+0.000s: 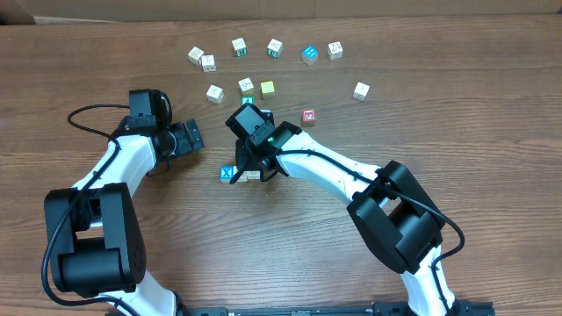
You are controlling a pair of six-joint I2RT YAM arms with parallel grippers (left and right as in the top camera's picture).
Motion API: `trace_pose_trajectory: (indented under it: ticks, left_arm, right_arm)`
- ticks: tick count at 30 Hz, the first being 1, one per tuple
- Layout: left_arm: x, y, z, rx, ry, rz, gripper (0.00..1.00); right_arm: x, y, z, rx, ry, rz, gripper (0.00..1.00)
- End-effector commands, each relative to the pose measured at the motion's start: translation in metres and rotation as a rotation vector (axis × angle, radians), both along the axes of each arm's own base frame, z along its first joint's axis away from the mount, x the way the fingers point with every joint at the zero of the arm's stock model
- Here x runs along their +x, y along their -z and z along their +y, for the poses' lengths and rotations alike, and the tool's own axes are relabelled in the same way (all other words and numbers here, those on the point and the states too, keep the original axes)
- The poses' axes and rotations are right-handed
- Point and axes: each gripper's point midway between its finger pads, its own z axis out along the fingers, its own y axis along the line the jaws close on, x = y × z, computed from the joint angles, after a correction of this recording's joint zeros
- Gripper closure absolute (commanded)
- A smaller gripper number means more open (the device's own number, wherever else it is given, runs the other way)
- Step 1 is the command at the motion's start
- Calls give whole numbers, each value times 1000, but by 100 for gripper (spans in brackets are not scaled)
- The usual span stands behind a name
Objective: Form a horizontal line
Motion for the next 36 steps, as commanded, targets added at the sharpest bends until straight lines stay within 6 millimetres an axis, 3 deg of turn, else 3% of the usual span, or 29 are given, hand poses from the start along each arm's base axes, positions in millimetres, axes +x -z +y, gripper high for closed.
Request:
trace_pose_trajectory:
  ticks: [1,15,36]
  left_arm:
    - [-3,6,-2,-12,-5,16,1]
    - [-3,6,-2,-12,-5,17,0]
    - [-3,6,-2,-13,-5,17,0]
  right_arm:
    - [-1,5,-1,-1,5,13,96]
    - [6,5,-8,-21,26,-9,96]
    - [-1,6,-4,-5,10,23,96]
